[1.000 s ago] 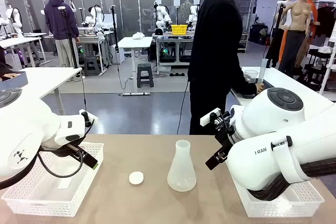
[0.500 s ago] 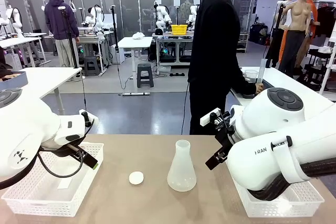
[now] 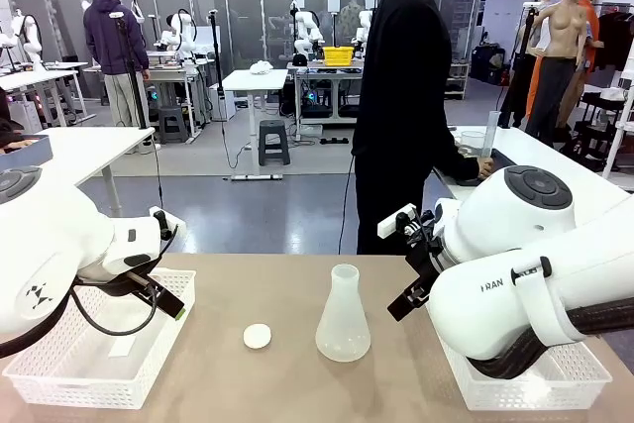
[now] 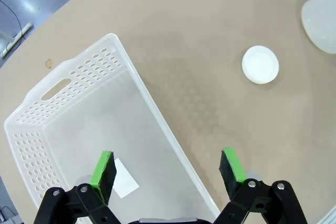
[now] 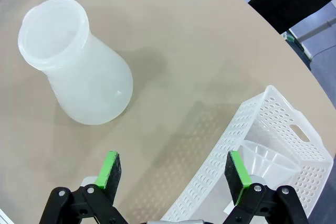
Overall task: Prepare the solutions needed for the experiment.
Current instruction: Pick up the Plastic Funnel and insert it into the Big flask.
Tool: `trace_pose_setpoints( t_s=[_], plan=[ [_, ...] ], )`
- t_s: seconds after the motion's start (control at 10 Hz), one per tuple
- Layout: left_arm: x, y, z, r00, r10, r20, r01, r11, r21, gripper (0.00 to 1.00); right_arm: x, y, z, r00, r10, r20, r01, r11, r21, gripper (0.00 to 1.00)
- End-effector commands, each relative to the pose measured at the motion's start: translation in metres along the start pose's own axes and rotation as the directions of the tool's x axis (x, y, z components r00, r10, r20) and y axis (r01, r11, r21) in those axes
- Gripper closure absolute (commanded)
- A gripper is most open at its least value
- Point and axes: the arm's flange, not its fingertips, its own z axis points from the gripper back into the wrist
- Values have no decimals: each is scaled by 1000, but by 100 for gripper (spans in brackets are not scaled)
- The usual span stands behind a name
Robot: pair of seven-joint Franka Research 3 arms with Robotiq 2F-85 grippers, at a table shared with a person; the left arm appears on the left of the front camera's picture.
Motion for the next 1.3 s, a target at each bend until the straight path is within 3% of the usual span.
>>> trace_pose_setpoints(
  t_s=[0.0, 0.7, 1.0, 1.1, 1.2],
  plan=[
    [0, 0, 0, 1000, 1, 0, -1, 1000, 0, 0, 0, 0, 0, 1000, -2, 0, 2, 1000, 0, 0],
    [0, 0, 0, 1000, 0, 0, 0, 1000, 0, 0, 0, 0, 0, 1000, 0, 0, 0, 1000, 0, 0],
    [11, 22, 13, 988, 123, 90, -95, 959, -267, 0, 14, -19, 27, 966, -224, 132, 207, 969, 134, 0],
    [12, 28, 15, 982, 161, 102, -124, 947, -297, 0, 17, -24, 35, 940, -303, 157, 272, 943, 193, 0],
    [11, -9, 9, 995, 86, 55, -77, 987, -139, 0, 19, -26, 40, 933, -321, 160, 302, 944, 132, 0]
  ],
)
